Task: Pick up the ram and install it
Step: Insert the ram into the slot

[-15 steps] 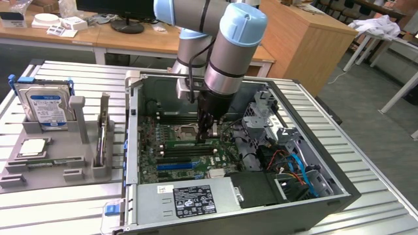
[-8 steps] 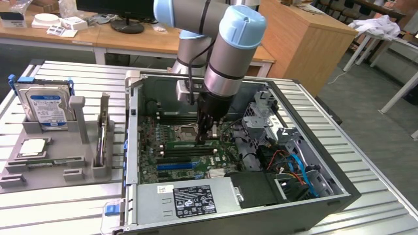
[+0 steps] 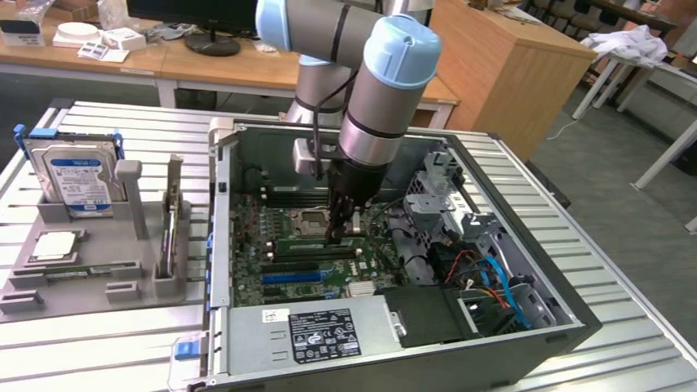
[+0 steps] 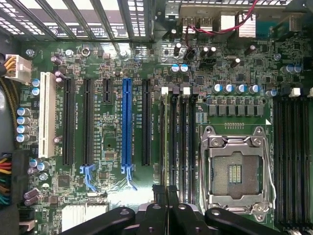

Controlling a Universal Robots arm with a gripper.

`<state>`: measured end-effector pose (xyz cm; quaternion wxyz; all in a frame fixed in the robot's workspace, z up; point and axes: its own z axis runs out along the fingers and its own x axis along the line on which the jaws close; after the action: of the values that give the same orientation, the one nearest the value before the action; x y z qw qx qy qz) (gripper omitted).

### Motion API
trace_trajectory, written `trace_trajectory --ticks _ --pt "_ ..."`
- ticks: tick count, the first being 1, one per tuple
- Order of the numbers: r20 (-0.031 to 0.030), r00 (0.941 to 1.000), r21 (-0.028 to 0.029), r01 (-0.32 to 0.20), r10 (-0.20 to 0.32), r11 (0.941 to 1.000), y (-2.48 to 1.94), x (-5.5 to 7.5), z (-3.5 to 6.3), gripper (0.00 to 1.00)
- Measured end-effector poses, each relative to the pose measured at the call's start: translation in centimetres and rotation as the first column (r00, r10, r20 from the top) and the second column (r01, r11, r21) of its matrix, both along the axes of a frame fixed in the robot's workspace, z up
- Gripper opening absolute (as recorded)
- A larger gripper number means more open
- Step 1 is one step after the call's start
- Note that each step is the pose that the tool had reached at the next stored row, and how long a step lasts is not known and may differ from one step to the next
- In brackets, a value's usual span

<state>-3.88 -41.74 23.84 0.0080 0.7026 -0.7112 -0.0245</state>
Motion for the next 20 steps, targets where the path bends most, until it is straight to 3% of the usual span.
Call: trace_trajectory --ticks 20 --pt "0.0001 0.9999 0.0002 0.014 -0.014 0.9999 0.0 0.0 -0.44 0.12"
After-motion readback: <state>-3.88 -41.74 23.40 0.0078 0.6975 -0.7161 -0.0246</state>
